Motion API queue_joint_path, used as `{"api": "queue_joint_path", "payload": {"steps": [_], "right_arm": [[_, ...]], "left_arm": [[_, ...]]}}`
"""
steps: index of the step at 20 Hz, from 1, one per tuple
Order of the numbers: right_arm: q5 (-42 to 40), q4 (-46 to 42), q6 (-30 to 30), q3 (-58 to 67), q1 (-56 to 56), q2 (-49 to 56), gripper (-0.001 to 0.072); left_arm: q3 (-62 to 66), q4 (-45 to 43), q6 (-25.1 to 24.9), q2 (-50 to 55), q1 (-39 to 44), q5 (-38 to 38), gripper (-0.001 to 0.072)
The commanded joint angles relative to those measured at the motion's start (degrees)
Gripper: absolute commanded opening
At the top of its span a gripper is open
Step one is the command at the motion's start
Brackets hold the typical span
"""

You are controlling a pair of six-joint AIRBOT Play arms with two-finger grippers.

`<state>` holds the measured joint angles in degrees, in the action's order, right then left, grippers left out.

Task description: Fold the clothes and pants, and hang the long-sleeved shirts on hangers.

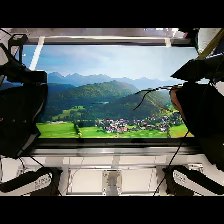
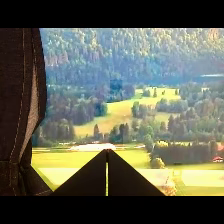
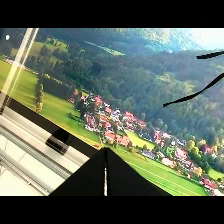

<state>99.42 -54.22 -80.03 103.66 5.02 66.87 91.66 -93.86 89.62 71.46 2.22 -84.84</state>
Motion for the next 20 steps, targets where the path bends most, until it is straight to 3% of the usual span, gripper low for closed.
{"api": "queue_joint_path", "payload": {"steps": [1, 11, 14, 18, 19, 20], "right_arm": [[0.02, -0.02, -0.02, 0.04, -0.04, -0.04, 0.0010], [0.04, -0.02, 0.09, 0.04, -0.04, -0.04, 0.0010], [-0.09, -0.17, 1.14, 0.04, -0.04, 0.02, 0.0010], [-2.27, -0.24, 3.26, -1.09, -0.04, 0.35, 0.0010], [-3.78, -0.24, 3.26, -1.88, -0.04, 0.46, 0.0010], [-4.22, -0.17, 3.23, -2.58, -0.04, 0.94, 0.0010]], "left_arm": [[-0.02, 0.00, 0.00, 0.02, -0.07, 0.00, 0.0031], [-0.02, 0.00, 0.00, 0.02, -0.07, 0.04, 0.0031], [-0.02, -0.37, -0.02, 0.92, -0.17, 8.46, 0.0032], [-0.02, -4.33, -0.04, 4.31, -0.17, 9.42, 0.0055], [-0.02, -6.43, -0.70, 5.66, -0.31, 7.67, 0.0259], [-0.02, -10.05, -1.53, 7.48, -0.42, 4.46, 0.0542]]}}
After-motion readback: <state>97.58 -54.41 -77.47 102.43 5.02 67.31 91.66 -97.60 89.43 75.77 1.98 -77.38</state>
